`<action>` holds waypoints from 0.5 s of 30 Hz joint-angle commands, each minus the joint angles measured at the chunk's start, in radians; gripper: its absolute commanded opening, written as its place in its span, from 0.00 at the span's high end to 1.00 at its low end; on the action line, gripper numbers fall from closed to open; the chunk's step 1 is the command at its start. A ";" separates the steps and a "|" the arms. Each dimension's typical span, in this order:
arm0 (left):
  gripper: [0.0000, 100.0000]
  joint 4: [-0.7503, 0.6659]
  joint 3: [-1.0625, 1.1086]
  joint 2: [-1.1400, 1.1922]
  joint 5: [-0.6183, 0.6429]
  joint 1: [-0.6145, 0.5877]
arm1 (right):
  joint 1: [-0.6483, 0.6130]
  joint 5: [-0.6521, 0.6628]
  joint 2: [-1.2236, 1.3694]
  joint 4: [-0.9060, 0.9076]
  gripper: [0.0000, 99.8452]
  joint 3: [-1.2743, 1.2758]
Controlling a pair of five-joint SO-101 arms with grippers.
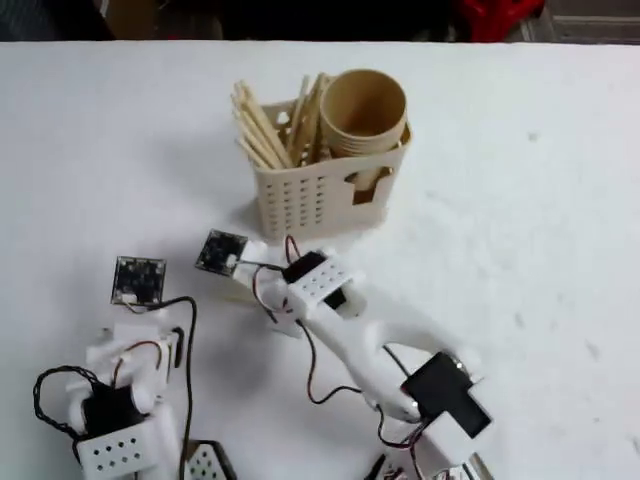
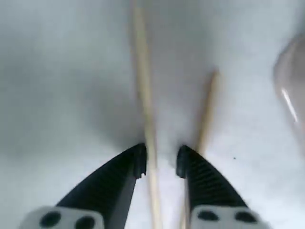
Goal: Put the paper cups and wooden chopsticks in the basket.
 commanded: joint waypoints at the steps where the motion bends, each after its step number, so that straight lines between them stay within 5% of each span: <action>1: 0.78 0.003 -0.003 -0.004 -0.003 -0.005 | 0.019 0.011 0.007 -0.005 0.99 -0.023; 15: 0.78 0.003 -0.003 -0.004 -0.003 -0.005 | 0.021 0.002 -0.142 0.012 0.98 0.015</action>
